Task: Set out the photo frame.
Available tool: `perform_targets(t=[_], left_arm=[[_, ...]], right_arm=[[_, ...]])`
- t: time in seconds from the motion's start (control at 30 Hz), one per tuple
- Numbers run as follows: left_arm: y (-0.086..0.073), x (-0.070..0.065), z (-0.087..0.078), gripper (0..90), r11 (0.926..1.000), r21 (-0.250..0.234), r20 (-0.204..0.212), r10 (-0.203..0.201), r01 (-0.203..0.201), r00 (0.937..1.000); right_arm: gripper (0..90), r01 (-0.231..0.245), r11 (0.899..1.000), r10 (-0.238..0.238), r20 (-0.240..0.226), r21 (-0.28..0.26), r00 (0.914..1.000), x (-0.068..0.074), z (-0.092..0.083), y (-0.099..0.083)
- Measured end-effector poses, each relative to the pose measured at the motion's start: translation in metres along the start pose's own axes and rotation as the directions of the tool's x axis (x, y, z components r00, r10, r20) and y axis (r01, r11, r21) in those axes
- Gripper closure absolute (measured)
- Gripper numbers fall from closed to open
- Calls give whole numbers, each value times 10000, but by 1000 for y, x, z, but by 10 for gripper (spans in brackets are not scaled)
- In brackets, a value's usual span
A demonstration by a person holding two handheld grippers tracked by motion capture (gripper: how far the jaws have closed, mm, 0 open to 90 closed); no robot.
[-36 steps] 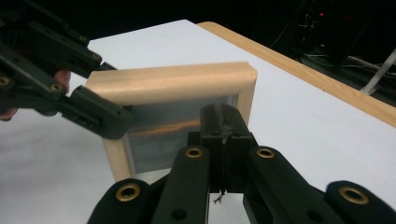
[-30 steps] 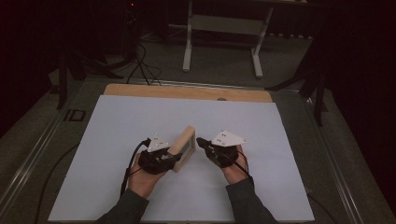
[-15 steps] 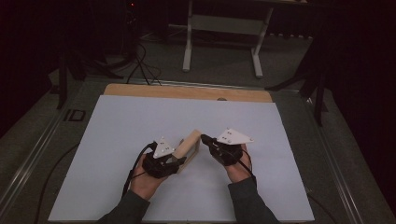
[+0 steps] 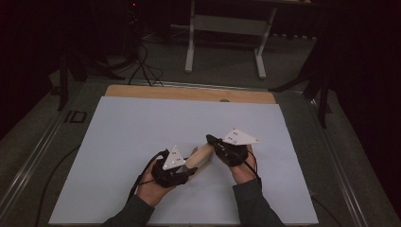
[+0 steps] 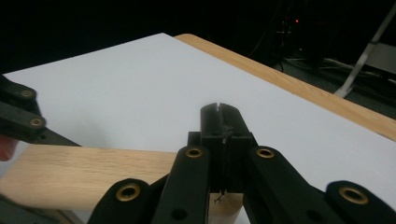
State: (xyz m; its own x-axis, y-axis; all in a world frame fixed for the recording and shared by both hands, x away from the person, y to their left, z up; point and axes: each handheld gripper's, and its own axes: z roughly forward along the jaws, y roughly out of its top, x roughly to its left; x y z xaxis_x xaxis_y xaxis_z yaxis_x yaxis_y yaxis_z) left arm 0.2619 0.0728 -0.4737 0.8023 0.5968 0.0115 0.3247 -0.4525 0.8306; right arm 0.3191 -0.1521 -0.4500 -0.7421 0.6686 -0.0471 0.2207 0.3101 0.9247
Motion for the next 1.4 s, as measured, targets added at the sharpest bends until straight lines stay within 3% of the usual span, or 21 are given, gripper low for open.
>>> perform_targets(t=[0.3, 0.6, 0.73, 0.8, 0.93, 1.4], left_arm=[[0, -2, 0, 601, 9992, -6, 293, 389, -389, 9988], [-2, 2, -1, 600, 9998, -37, 394, 197, -195, 9990], [-1, 3, -2, 592, 9999, 14, 244, 168, -169, 9996], [-2, 6, -3, 589, 10000, 28, -47, -22, 22, 10000], [-4, 13, -4, 575, 9992, 20, -218, -406, 407, 9989], [-4, 16, -5, 561, 9994, 76, -860, -327, 335, 9958]], right_arm=[[893, -177, 9997, 175, 135, 191, 9998, -5, 2, -5], [894, -251, 9992, 245, 188, 315, 9995, -6, 5, -7], [894, -260, 9991, 254, 201, 338, 9995, -6, 5, -7], [895, -273, 9991, 266, 217, 323, 9994, -6, 5, -7], [894, -289, 9990, 282, 232, 341, 9993, -7, 4, -7], [895, -378, 9985, 371, 180, 397, 9991, -8, 3, -6]])
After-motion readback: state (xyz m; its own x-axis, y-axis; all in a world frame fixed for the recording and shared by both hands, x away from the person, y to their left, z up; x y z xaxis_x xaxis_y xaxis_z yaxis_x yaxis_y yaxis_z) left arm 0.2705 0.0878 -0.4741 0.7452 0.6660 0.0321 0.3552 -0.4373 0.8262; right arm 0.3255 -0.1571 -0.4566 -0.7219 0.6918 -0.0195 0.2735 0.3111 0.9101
